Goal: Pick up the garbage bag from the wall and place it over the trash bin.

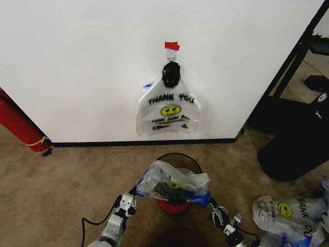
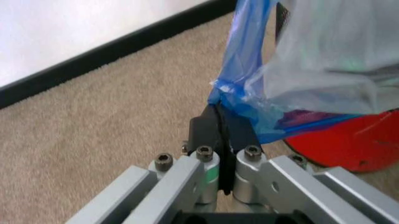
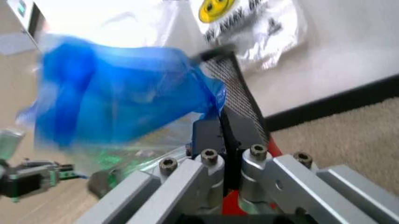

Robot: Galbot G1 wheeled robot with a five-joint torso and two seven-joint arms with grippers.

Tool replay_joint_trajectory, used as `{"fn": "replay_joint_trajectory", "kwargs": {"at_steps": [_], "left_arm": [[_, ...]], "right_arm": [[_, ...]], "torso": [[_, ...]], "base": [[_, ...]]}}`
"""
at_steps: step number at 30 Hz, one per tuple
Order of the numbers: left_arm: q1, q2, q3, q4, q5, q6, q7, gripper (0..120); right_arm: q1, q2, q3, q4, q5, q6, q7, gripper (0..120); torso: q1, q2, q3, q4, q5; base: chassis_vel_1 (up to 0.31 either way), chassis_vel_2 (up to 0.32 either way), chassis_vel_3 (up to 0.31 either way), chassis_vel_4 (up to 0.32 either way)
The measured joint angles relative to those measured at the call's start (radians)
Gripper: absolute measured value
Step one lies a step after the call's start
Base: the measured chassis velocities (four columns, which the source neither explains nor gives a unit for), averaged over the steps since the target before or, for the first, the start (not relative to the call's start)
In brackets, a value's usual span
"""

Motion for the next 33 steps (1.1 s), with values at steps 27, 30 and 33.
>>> {"fn": "replay_joint_trajectory", "kwargs": {"at_steps": [27, 30, 33], "left_arm": [[0.265, 0.124, -0.118, -0.283, 0.169, -0.028, 0.108, 84], [0.268, 0.127, -0.129, -0.307, 0.180, -0.091, 0.125, 95], [0.242, 0.128, -0.140, -0.330, 0.182, -0.135, 0.149, 100]], "right_arm": [[-0.072, -0.097, 0.450, 0.263, -0.435, 0.098, -0.419, 88], [-0.099, -0.107, 0.455, 0.301, -0.413, 0.052, -0.419, 98], [-0.139, -0.111, 0.437, 0.377, -0.340, -0.013, -0.430, 100]], "torso": [[0.000, 0.000, 0.000, 0.0001, 0.0002], [0.000, 0.000, 0.000, 0.0000, 0.0003], [0.000, 0.000, 0.000, -0.0003, 0.0003]], "base": [[0.000, 0.000, 0.000, 0.000], [0.000, 0.000, 0.000, 0.000], [0.000, 0.000, 0.000, 0.000]]}}
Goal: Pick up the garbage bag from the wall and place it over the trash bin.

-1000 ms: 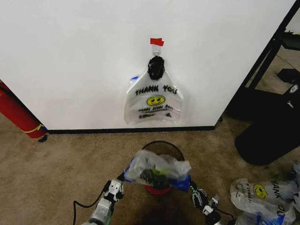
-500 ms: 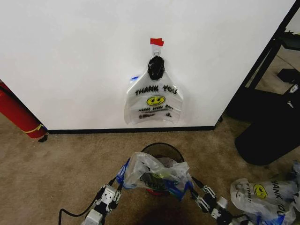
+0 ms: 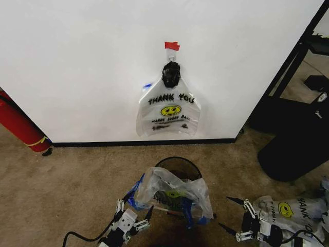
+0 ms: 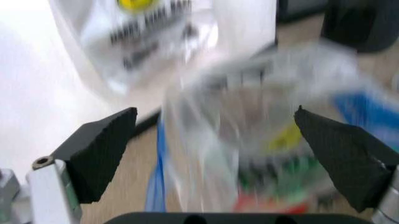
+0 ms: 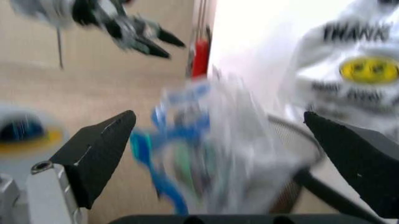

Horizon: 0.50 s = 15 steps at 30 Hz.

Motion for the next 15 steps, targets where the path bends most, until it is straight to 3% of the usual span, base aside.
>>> {"fn": "replay_joint_trajectory", "kwargs": {"at_steps": [5, 8, 9, 11, 14, 15], "left_arm": [[-0.075, 0.002, 0.001, -0.008, -0.025, -0.012, 0.054, 100], [-0.169, 0.006, 0.015, 0.001, -0.089, -0.038, 0.122, 100], [-0.169, 0.006, 0.015, 0.001, -0.089, -0.038, 0.122, 100], [-0.274, 0.011, 0.023, 0.041, -0.175, -0.098, 0.193, 100], [-0.353, 0.019, 0.033, 0.081, -0.245, -0.123, 0.220, 100], [-0.406, 0.027, 0.046, 0.108, -0.296, -0.125, 0.229, 100]], "right_arm": [[0.003, 0.006, -0.033, 0.083, 0.128, -0.026, 0.040, 100], [-0.002, 0.018, -0.080, 0.148, 0.215, -0.020, 0.206, 100], [-0.002, 0.018, -0.080, 0.148, 0.215, -0.020, 0.206, 100], [0.002, 0.041, -0.105, 0.199, 0.241, -0.004, 0.364, 100], [0.016, 0.058, -0.123, 0.227, 0.228, 0.013, 0.472, 100], [0.026, 0.071, -0.135, 0.249, 0.194, 0.026, 0.571, 100]], "torso": [[0.000, 0.000, 0.000, 0.0005, -0.0001], [0.000, 0.000, 0.000, 0.0004, -0.0002], [0.000, 0.000, 0.000, 0.0004, -0.0002], [0.000, 0.000, 0.000, 0.0001, -0.0002], [0.000, 0.000, 0.000, -0.0002, -0.0004], [0.000, 0.000, 0.000, 0.0006, -0.0003]], "base": [[0.000, 0.000, 0.000, 0.000], [0.000, 0.000, 0.000, 0.000], [0.000, 0.000, 0.000, 0.000], [0.000, 0.000, 0.000, 0.000], [0.000, 0.000, 0.000, 0.000], [0.000, 0.000, 0.000, 0.000]]}}
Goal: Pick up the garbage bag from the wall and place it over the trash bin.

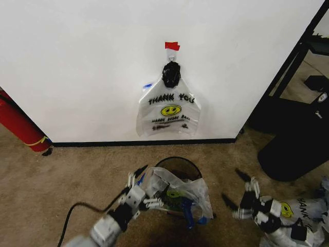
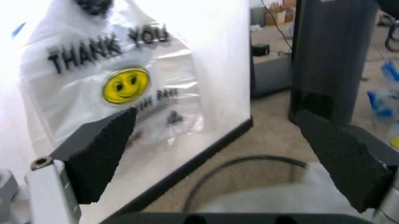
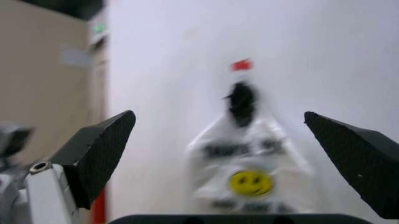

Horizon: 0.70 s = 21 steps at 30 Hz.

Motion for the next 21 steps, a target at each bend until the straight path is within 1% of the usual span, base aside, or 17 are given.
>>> {"fn": "replay_joint_trajectory", "kwargs": {"at_steps": [1, 3, 4, 6, 7, 9, 10, 11, 13, 14, 15, 18, 21], "left_arm": [[-0.057, 0.007, 0.018, 0.027, -0.056, 0.004, 0.009, 100], [-0.170, 0.019, 0.052, 0.072, -0.155, 0.022, 0.030, 100], [-0.233, 0.025, 0.080, 0.093, -0.203, 0.032, 0.039, 100], [-0.335, 0.030, 0.133, 0.127, -0.281, 0.054, 0.053, 100], [-0.335, 0.030, 0.133, 0.127, -0.281, 0.054, 0.053, 100], [-0.444, 0.028, 0.213, 0.169, -0.349, 0.087, 0.067, 100], [-0.489, 0.022, 0.257, 0.191, -0.363, 0.097, 0.072, 100], [-0.549, 0.005, 0.323, 0.224, -0.370, 0.109, 0.080, 100], [-0.636, -0.027, 0.422, 0.276, -0.364, 0.124, 0.092, 100], [-0.636, -0.027, 0.422, 0.276, -0.364, 0.124, 0.092, 100], [-0.679, -0.050, 0.469, 0.307, -0.356, 0.129, 0.097, 100], [-0.779, -0.113, 0.567, 0.406, -0.338, 0.143, 0.111, 100], [-0.855, -0.157, 0.631, 0.489, -0.319, 0.146, 0.141, 100]], "right_arm": [[0.008, 0.016, -0.011, 0.026, -0.067, 0.016, 0.133, 100], [0.022, 0.040, -0.025, 0.054, -0.195, 0.042, 0.313, 100], [0.031, 0.054, -0.029, 0.061, -0.276, 0.055, 0.402, 100], [0.038, 0.076, -0.028, 0.062, -0.387, 0.074, 0.491, 100], [0.038, 0.076, -0.028, 0.062, -0.387, 0.074, 0.491, 100], [0.039, 0.097, -0.023, 0.060, -0.464, 0.088, 0.527, 100], [0.037, 0.104, -0.023, 0.059, -0.482, 0.091, 0.533, 100], [0.032, 0.113, -0.025, 0.060, -0.504, 0.092, 0.545, 100], [0.028, 0.127, -0.026, 0.063, -0.522, 0.093, 0.555, 100], [0.028, 0.127, -0.026, 0.063, -0.522, 0.093, 0.555, 100], [0.028, 0.135, -0.027, 0.064, -0.529, 0.095, 0.556, 100], [0.029, 0.148, -0.025, 0.064, -0.543, 0.097, 0.558, 100], [0.027, 0.149, -0.019, 0.071, -0.546, 0.099, 0.558, 100]], "torso": [[0.000, 0.000, 0.000, 0.0002, 0.0001], [0.000, 0.000, 0.000, -0.0004, -0.0004], [0.000, 0.000, 0.000, 0.0000, -0.0001], [0.000, 0.000, 0.000, -0.0005, -0.0002], [0.000, 0.000, 0.000, -0.0005, -0.0002], [0.000, 0.000, 0.000, -0.0005, 0.0000], [0.000, 0.000, 0.000, -0.0003, 0.0001], [0.000, 0.000, 0.000, -0.0001, 0.0000], [0.000, 0.000, 0.000, -0.0004, -0.0001], [0.000, 0.000, 0.000, -0.0004, -0.0001], [0.000, 0.000, 0.000, -0.0004, 0.0001], [0.000, 0.000, 0.000, -0.0006, 0.0000], [0.000, 0.000, 0.000, -0.0003, 0.0000]], "base": [[0.000, 0.000, 0.000, 0.000], [0.000, 0.000, 0.000, 0.000], [0.000, 0.000, 0.000, 0.000], [0.000, 0.000, 0.000, 0.000], [0.000, 0.000, 0.000, 0.000], [0.000, 0.000, 0.000, 0.000], [0.000, 0.000, 0.000, 0.000], [0.000, 0.000, 0.000, 0.000], [0.000, 0.000, 0.000, 0.000], [0.000, 0.000, 0.000, 0.000], [0.000, 0.000, 0.000, 0.000], [0.000, 0.000, 0.000, 0.000], [0.000, 0.000, 0.000, 0.000]]}}
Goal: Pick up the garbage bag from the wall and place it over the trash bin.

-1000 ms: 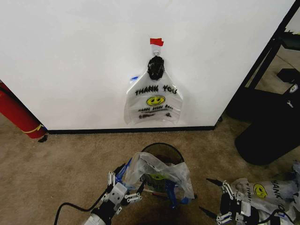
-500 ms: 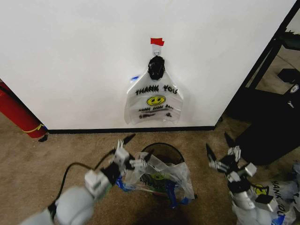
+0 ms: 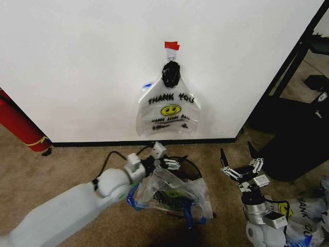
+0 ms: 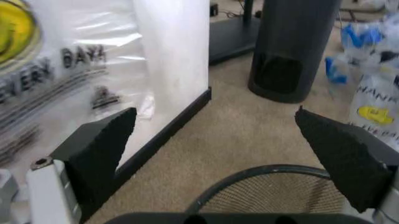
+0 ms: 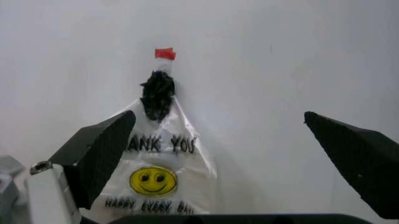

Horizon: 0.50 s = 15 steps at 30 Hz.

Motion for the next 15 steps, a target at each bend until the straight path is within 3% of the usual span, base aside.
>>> {"fn": "replay_joint_trajectory", "kwargs": {"at_steps": [5, 9, 15], "left_arm": [[-0.070, -0.025, 0.044, 0.066, 0.035, 0.053, 0.073, 100], [-0.131, -0.027, 0.055, 0.107, 0.084, 0.155, 0.256, 100], [-0.177, -0.052, 0.064, 0.162, 0.126, 0.230, 0.330, 100]], "right_arm": [[-0.025, 0.001, 0.012, 0.020, 0.000, 0.016, 0.000, 100], [-0.054, -0.003, 0.028, 0.040, 0.000, 0.044, -0.002, 100], [-0.090, 0.000, 0.035, 0.062, -0.013, 0.065, -0.007, 100]], "torso": [[0.000, 0.000, 0.000, -0.0001, 0.0000], [0.000, 0.000, 0.000, 0.0001, 0.0002], [0.000, 0.000, 0.000, 0.0000, 0.0002]], "base": [[0.000, 0.000, 0.000, 0.000], [0.000, 0.000, 0.000, 0.000], [0.000, 0.000, 0.000, 0.000]]}}
